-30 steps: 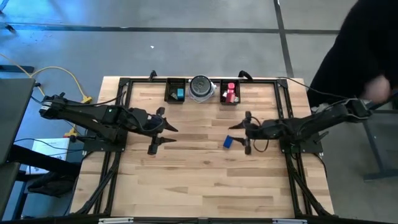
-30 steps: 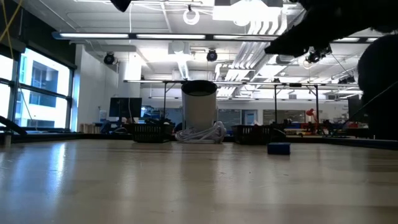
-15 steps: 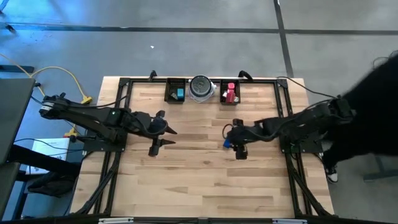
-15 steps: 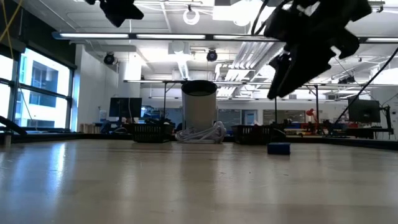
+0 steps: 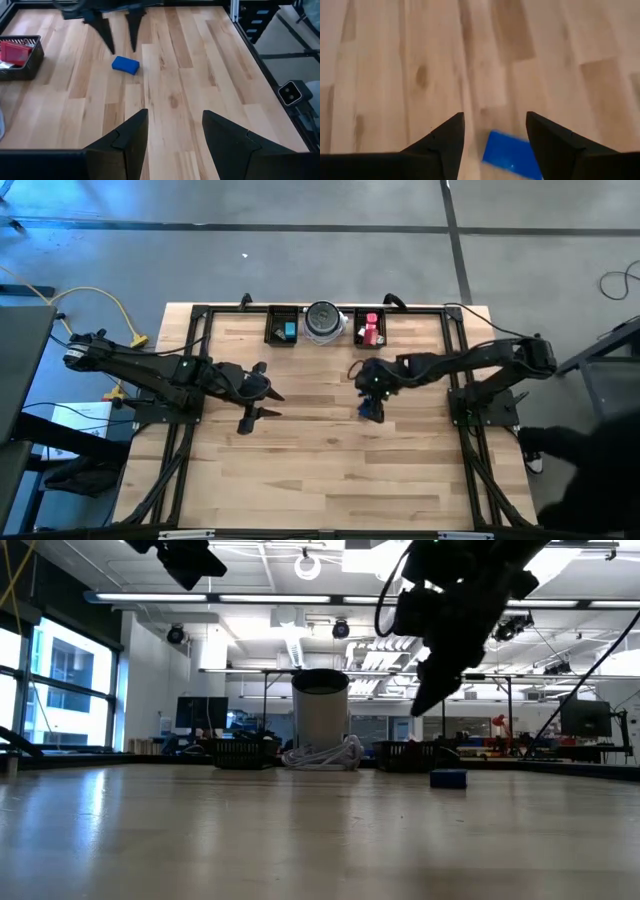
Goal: Pick & Place Office items
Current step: Put the blue timer into the left black basket
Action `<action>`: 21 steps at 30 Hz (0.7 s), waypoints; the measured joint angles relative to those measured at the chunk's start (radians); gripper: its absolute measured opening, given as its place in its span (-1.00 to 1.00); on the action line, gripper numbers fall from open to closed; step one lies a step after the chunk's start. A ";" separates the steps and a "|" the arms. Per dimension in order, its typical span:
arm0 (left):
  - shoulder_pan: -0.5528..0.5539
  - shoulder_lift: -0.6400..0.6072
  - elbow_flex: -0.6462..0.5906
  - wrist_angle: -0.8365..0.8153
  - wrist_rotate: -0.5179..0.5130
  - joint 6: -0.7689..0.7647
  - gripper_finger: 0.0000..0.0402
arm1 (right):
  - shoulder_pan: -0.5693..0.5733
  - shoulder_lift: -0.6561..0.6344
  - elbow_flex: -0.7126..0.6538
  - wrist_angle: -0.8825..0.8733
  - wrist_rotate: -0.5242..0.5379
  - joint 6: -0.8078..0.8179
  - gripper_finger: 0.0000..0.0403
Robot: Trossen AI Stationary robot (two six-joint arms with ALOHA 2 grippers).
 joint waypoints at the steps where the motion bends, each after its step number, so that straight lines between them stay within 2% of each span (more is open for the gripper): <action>1: 0.000 0.000 0.000 0.000 0.000 0.005 -0.10 | -0.010 0.000 0.000 0.016 0.001 0.001 -0.01; 10: 0.000 0.000 0.000 0.000 0.016 0.010 -0.10 | -0.039 0.000 0.000 0.175 0.069 0.019 -0.01; 14: 0.000 0.000 0.000 0.000 0.017 0.009 -0.10 | -0.039 0.000 0.000 0.282 0.063 0.007 -0.04; 17: 0.000 0.000 0.000 0.000 0.017 -0.007 -0.10 | -0.039 -0.001 0.000 0.341 -0.011 -0.008 -0.05; 21: 0.000 0.000 -0.003 0.001 0.023 -0.010 -0.10 | -0.038 -0.001 0.000 0.373 0.027 -0.032 -0.08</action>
